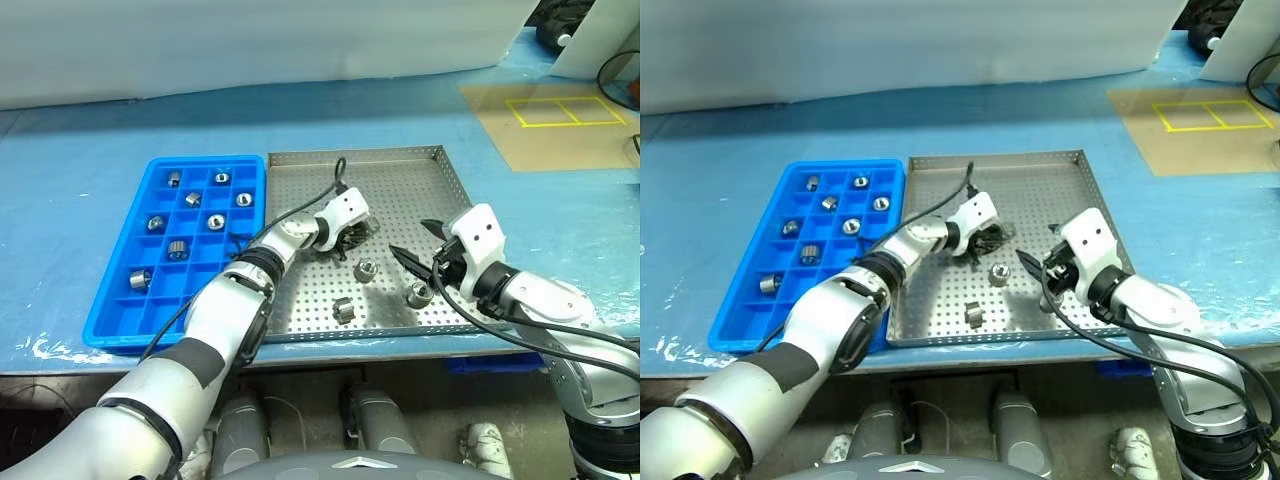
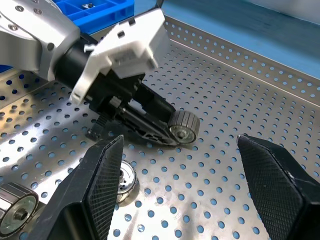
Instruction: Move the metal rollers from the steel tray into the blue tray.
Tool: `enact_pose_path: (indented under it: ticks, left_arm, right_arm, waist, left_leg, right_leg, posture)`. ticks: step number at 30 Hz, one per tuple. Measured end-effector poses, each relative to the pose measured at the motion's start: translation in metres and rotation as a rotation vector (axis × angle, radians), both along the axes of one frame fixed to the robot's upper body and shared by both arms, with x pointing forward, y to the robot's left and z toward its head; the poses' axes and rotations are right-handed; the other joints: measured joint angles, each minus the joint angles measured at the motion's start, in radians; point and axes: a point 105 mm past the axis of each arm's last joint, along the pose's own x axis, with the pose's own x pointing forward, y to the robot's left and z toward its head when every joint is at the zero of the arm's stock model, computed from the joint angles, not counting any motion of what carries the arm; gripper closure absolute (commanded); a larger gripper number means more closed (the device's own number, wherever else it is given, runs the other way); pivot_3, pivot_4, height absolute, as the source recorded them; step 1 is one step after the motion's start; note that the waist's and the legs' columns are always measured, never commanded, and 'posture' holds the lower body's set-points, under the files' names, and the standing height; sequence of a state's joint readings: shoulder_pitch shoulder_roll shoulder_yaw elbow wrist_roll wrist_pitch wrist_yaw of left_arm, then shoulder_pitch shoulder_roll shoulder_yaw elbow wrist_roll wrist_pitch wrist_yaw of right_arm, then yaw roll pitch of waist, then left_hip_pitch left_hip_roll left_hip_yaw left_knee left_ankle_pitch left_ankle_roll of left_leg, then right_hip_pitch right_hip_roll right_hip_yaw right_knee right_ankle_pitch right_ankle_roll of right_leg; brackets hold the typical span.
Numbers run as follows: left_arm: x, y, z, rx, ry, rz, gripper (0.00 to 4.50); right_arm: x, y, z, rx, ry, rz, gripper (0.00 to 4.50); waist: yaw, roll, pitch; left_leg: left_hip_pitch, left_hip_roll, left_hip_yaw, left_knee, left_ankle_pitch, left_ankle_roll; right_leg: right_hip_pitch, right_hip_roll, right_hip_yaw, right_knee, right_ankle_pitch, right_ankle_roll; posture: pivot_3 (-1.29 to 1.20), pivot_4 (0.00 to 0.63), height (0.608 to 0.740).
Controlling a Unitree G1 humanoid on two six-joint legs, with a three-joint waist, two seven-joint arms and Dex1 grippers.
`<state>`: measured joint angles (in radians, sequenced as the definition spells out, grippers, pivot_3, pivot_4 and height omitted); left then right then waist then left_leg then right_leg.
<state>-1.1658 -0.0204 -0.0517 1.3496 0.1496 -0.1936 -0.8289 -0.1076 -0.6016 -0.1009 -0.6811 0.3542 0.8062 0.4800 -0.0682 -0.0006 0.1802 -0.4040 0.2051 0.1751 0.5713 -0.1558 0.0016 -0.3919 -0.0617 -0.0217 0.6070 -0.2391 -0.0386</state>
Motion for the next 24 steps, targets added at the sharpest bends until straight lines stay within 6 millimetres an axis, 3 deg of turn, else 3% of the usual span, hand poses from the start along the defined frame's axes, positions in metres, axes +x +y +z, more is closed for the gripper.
enact_pose_path:
  ticks: [5,7,11,17,20,24]
  left_arm:
    - [0.010,0.019,0.071,-0.175,-0.070,-0.093,3.65]
    - [0.013,0.033,0.090,-0.189,-0.105,-0.111,3.65]
    - [0.019,0.072,0.109,-0.241,-0.101,-0.076,3.65]
    - [0.020,0.155,0.148,-0.266,-0.132,0.015,3.65]
    - [0.010,0.186,0.151,-0.231,-0.153,0.024,3.65]
    - [-0.013,0.219,0.122,-0.193,-0.080,0.049,3.65]
  right_arm:
    - [0.007,0.008,0.008,0.006,-0.022,0.054,0.78]
    - [0.011,0.013,0.011,0.003,-0.025,0.092,0.78]
    - [0.022,0.031,0.018,0.001,-0.035,0.208,0.78]
    - [0.038,0.071,0.032,0.007,-0.067,0.431,0.78]
    - [0.044,0.091,0.033,0.018,-0.068,0.522,0.78]
    - [0.049,0.113,0.030,0.023,-0.065,0.634,0.78]
  waist:
    - [0.003,0.000,0.000]
    - [0.003,0.000,0.000]
    - [0.007,0.001,0.001]
    - [0.038,0.001,0.002]
    - [0.073,0.001,0.002]
    - [0.120,0.001,0.002]
  left_leg:
    - [0.001,0.000,0.000,-0.002,0.000,0.000]
    - [0.001,0.000,0.000,-0.002,0.000,0.000]
    - [0.000,0.000,0.000,-0.005,0.001,-0.002]
    - [-0.001,0.001,0.000,-0.009,0.003,-0.005]
    - [-0.001,0.001,0.000,-0.011,0.003,-0.006]
    - [-0.006,0.003,0.000,-0.010,0.006,-0.010]
  right_leg:
    - [-0.001,-0.001,0.000,0.000,0.000,0.000]
    - [-0.001,0.000,0.000,0.000,0.000,0.000]
    - [-0.004,0.000,0.001,0.001,0.000,0.000]
    - [-0.009,0.001,0.000,0.006,0.000,-0.002]
    - [-0.011,0.000,-0.001,0.009,-0.002,-0.004]
    - [-0.017,-0.001,-0.004,0.015,-0.004,-0.007]
  posture:
    - [-0.47,0.150,0.740]
    - [-0.44,0.150,0.740]
    - [-0.33,0.150,0.740]
    - [-0.15,0.150,0.740]
    - [-0.04,0.150,0.740]
    - [0.08,0.150,0.740]
